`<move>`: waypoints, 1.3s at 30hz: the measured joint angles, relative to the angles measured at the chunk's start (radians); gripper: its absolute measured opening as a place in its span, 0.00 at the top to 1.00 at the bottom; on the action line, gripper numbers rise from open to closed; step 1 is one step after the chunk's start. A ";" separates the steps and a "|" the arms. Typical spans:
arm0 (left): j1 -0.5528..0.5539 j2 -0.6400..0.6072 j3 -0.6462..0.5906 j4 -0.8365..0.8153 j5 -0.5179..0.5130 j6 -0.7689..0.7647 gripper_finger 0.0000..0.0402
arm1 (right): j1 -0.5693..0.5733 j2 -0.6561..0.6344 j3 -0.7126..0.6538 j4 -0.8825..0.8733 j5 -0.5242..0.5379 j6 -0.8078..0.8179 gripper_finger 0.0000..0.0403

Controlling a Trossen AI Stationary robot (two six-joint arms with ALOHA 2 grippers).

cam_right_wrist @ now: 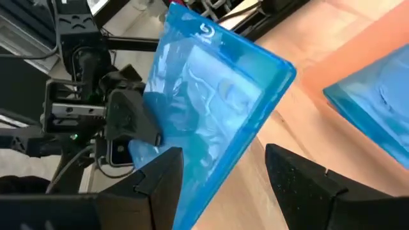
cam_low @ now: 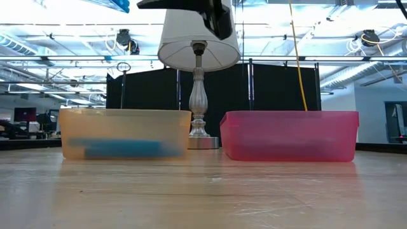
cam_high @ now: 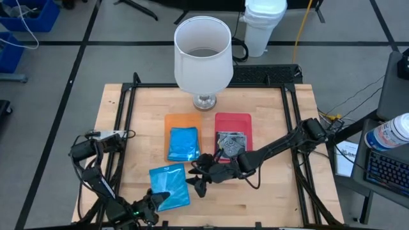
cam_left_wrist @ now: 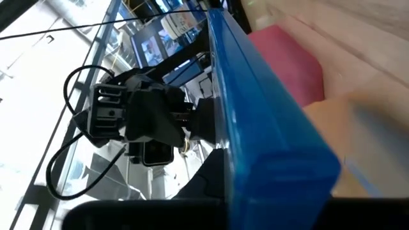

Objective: Pick & place jewel cases by type
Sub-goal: Put the blue CD case into the orange bin

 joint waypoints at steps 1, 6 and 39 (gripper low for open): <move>0.000 0.000 0.000 0.000 0.000 0.000 0.97 | 0.000 0.000 0.000 -0.005 0.003 0.002 0.48; -0.001 0.000 0.019 -0.006 0.000 0.003 0.97 | -0.012 0.000 -0.003 -0.125 0.003 0.027 0.48; 0.111 0.000 0.048 -0.009 0.001 0.036 0.97 | -0.061 0.000 -0.380 0.687 -0.261 0.011 0.48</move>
